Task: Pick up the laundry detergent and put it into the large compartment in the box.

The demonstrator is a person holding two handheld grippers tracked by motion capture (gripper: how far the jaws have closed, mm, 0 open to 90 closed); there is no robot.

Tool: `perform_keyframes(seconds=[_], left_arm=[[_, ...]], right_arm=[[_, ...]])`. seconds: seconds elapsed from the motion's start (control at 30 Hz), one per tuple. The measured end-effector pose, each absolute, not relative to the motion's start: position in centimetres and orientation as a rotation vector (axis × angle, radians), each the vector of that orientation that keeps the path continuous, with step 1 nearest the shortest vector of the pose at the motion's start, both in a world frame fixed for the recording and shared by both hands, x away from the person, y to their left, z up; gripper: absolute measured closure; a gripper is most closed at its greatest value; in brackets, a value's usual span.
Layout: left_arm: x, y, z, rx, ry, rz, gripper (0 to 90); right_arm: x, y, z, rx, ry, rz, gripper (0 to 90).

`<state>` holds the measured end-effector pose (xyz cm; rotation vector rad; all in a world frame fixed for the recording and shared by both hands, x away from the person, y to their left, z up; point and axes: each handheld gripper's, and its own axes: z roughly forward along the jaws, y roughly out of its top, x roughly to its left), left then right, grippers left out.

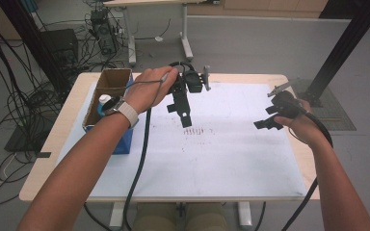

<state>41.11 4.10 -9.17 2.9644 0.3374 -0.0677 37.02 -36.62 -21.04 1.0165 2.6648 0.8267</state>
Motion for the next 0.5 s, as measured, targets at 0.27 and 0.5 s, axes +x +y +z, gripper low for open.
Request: perform_keyframes(seconds=[0.27, 0.5], left_arm=[[41.6, 3.6, -10.4, 2.973, 0.332, -0.075, 5.2], [41.7, 3.5, -10.6, 2.969, 0.328, -0.083, 5.1]], right_arm=[[37.5, -36.6, -21.2, 1.016, 2.669, 0.832, 14.5], [37.8, -36.6, -21.1, 1.02, 2.662, 0.829, 14.4]])
